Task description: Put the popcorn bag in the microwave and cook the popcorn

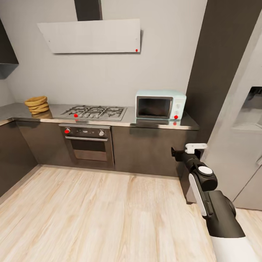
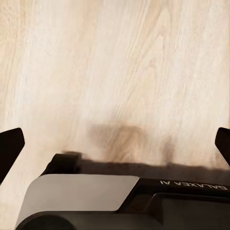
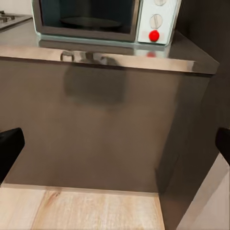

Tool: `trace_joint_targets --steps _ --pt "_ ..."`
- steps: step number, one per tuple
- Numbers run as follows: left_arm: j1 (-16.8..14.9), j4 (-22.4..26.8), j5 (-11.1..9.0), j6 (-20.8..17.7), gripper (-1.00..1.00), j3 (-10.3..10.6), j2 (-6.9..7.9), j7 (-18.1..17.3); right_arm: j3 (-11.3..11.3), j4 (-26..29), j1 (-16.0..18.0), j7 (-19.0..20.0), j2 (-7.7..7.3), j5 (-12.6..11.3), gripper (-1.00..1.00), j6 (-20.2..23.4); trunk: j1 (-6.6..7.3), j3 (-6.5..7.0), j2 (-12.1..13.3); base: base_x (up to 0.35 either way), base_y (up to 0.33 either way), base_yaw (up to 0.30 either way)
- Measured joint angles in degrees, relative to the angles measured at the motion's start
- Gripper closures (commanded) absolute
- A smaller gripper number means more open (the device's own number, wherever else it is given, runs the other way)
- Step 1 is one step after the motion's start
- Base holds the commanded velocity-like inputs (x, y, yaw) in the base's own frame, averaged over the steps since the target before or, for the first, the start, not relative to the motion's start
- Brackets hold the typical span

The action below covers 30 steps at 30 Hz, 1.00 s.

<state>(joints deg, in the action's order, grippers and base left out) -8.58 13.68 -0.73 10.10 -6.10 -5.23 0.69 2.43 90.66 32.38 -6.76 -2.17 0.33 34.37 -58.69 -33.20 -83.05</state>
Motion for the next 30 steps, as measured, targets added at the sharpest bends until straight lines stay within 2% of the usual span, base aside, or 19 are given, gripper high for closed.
trace_joint_targets --steps 11,22,30 --pt "0.0 0.0 0.1 0.0 -1.00 0.1 -0.13 0.0 -0.4 0.1 0.0 0.0 -0.22 0.0 -1.00 0.1 0.00 0.00 0.0 0.347 0.011 0.000" --pt "0.0 0.0 0.2 0.0 -1.00 0.2 -0.10 0.0 -0.3 0.1 0.0 -0.1 -0.18 0.1 -1.00 0.1 0.00 0.00 0.0 0.326 -0.183 0.000" --pt "0.3 0.0 0.5 2.7 -1.00 0.4 -0.38 0.0 -0.1 -0.3 0.0 -0.1 -0.28 0.2 -1.00 0.0 -0.01 0.00 0.0 0.144 -0.029 0.000"
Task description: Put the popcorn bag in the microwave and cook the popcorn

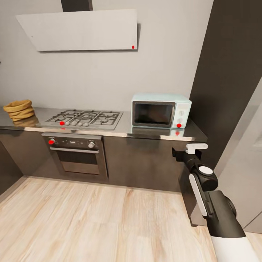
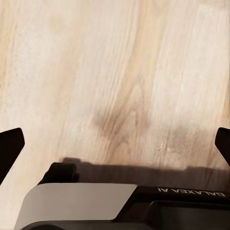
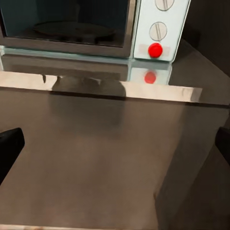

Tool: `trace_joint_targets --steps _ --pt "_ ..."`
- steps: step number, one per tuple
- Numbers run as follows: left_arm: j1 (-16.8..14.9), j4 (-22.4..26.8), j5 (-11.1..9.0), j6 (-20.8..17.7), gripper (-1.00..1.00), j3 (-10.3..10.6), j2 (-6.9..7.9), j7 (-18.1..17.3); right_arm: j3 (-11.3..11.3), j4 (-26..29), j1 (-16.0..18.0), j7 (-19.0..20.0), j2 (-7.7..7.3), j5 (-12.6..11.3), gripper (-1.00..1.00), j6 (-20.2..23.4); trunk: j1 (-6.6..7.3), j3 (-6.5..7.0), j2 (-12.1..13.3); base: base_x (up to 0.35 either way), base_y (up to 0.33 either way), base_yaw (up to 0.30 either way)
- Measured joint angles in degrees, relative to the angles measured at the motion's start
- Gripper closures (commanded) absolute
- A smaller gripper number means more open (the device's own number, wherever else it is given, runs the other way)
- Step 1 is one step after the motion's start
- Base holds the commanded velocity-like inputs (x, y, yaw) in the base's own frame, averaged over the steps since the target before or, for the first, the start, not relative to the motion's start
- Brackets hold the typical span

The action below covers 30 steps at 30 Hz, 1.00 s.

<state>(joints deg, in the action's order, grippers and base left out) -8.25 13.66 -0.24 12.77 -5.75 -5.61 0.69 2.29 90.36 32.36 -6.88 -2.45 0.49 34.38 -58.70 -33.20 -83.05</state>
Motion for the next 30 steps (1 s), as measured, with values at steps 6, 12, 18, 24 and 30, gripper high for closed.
trace_joint_targets --steps 6,12,18,24,30 --pt "0.0 0.0 -0.5 0.1 -1.00 -0.4 0.11 0.0 -2.8 0.3 -2.0 0.0 -0.40 0.0 -1.00 0.1 0.01 0.00 0.0 0.339 0.000 0.000" --pt "0.0 0.0 -0.5 0.1 -1.00 -0.4 0.07 0.0 -5.2 0.4 -2.1 0.4 -0.46 0.0 -1.00 0.1 0.01 0.00 0.0 0.347 0.000 0.000" --pt "0.0 0.0 -0.5 0.1 -1.00 -0.5 0.13 0.0 -5.1 0.4 -2.1 0.5 -0.26 0.0 -1.00 0.3 0.01 0.00 0.0 0.347 0.000 0.000" --pt "0.0 0.0 -0.3 0.1 -1.00 -0.2 0.11 0.0 -4.9 0.4 -2.3 0.4 0.09 0.0 -1.00 1.0 0.00 0.00 0.0 0.284 0.000 0.000" --pt "0.1 0.0 0.0 0.1 -1.00 0.0 -0.06 -0.1 -4.7 0.2 1.5 0.4 -0.04 0.0 -1.00 4.5 -0.03 0.00 0.0 0.023 0.000 0.000"
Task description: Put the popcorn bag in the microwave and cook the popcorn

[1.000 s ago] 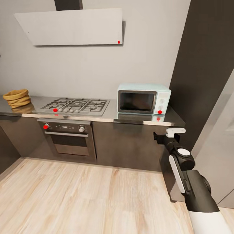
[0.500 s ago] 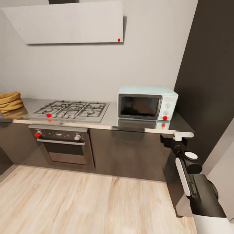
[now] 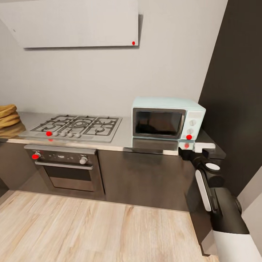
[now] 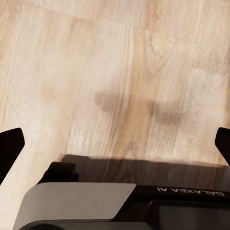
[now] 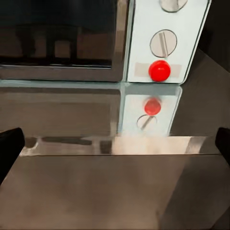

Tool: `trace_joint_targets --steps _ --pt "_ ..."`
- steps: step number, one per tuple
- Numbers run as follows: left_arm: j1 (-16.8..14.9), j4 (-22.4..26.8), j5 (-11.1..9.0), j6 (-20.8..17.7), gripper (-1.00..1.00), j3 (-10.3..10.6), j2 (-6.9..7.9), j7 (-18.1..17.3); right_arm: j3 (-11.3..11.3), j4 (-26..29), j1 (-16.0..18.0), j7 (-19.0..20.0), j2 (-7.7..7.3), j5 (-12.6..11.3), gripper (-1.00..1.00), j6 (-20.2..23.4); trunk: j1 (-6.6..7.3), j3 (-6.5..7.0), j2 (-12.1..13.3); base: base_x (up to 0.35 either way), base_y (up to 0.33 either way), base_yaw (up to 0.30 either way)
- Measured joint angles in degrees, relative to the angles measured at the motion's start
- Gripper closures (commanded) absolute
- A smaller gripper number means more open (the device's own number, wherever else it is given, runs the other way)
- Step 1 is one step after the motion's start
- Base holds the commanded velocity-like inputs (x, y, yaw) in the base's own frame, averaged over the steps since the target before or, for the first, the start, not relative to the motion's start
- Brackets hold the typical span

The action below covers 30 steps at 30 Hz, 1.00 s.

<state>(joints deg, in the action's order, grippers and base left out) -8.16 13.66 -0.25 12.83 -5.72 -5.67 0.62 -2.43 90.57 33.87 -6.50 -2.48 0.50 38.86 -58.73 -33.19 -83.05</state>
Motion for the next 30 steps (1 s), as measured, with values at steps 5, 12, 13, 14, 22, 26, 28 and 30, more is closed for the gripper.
trace_joint_targets --steps 5,12,13,14,22,26,28,30 --pt "0.0 0.0 0.1 0.0 -1.00 0.0 0.06 0.0 0.4 -0.8 4.6 0.0 0.13 -0.1 -1.00 3.8 0.00 0.00 0.0 0.001 0.000 0.000" --pt "0.0 0.0 0.3 0.0 -1.00 0.1 0.00 0.0 0.8 -0.9 6.3 -0.2 0.04 0.0 -1.00 4.5 0.00 0.00 0.0 0.000 0.000 0.000" --pt "0.0 0.0 0.3 0.0 -1.00 0.1 0.06 0.0 0.8 -0.9 6.3 -0.3 0.08 0.1 -1.00 4.5 0.00 0.00 0.0 0.000 0.000 0.000" --pt "0.0 0.0 0.3 0.0 -1.00 0.1 0.12 0.0 0.7 -0.9 6.3 -0.4 0.10 0.1 -1.00 4.5 0.00 0.00 0.0 0.000 0.000 0.000" --pt "-0.1 0.0 0.0 -0.1 -1.00 -0.1 0.40 0.0 0.8 -5.7 7.3 -0.7 0.32 0.0 -1.00 4.0 0.03 0.00 0.0 0.180 0.000 0.000" --pt "0.0 0.0 0.1 -0.1 -1.00 0.1 0.43 0.0 0.8 -4.6 7.5 -0.6 0.34 0.0 -1.00 4.0 0.02 0.00 0.0 0.237 0.000 0.000" --pt "0.0 0.0 0.2 -0.1 -1.00 0.1 0.43 -0.1 0.8 -4.2 7.5 -0.6 0.32 0.1 -1.00 4.1 0.01 0.00 0.0 0.048 0.000 0.000" --pt "0.1 0.0 0.3 -0.1 -1.00 0.2 0.44 -0.1 0.8 -4.0 7.4 -0.6 0.22 0.1 -1.00 4.2 0.00 0.00 0.0 0.019 -0.004 0.000"
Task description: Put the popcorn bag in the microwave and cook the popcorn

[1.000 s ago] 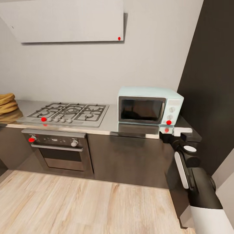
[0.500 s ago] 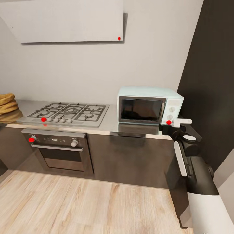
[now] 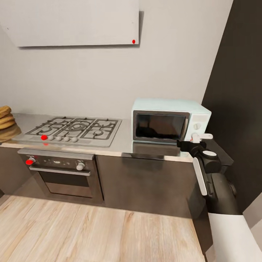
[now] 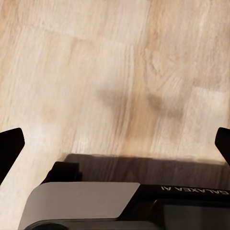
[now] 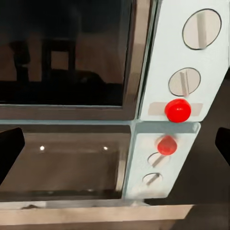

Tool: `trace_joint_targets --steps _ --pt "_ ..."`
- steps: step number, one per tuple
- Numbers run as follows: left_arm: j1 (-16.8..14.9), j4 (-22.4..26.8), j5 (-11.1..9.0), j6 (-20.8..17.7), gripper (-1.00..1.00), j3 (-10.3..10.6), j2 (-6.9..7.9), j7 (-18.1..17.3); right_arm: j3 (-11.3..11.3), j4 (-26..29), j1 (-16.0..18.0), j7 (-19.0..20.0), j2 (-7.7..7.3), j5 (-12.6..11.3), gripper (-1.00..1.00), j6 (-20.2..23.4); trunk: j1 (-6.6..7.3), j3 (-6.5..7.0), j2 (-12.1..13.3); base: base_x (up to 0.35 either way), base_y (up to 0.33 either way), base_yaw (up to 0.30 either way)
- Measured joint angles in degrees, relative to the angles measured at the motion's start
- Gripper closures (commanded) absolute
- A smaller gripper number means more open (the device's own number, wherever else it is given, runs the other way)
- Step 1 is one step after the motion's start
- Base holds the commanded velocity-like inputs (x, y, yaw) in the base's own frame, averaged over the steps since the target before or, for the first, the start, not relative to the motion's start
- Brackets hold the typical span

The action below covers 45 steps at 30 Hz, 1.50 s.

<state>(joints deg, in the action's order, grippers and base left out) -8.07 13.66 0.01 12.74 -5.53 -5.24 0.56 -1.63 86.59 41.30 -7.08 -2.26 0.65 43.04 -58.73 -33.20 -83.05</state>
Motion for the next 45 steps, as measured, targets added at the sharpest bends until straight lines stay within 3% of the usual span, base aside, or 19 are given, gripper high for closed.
trace_joint_targets --steps 40,45 --pt "0.1 0.0 -0.3 0.0 -1.00 -0.2 0.08 0.0 -0.7 -1.0 0.0 -0.1 -0.14 -0.1 -1.00 0.1 0.03 0.00 0.0 0.106 -0.036 0.000" --pt "0.1 0.0 -0.2 0.0 -1.00 -0.1 0.02 0.0 -0.8 -1.1 0.0 -2.1 -0.12 -0.2 -1.00 0.0 0.00 0.00 0.0 0.052 -0.012 0.000"
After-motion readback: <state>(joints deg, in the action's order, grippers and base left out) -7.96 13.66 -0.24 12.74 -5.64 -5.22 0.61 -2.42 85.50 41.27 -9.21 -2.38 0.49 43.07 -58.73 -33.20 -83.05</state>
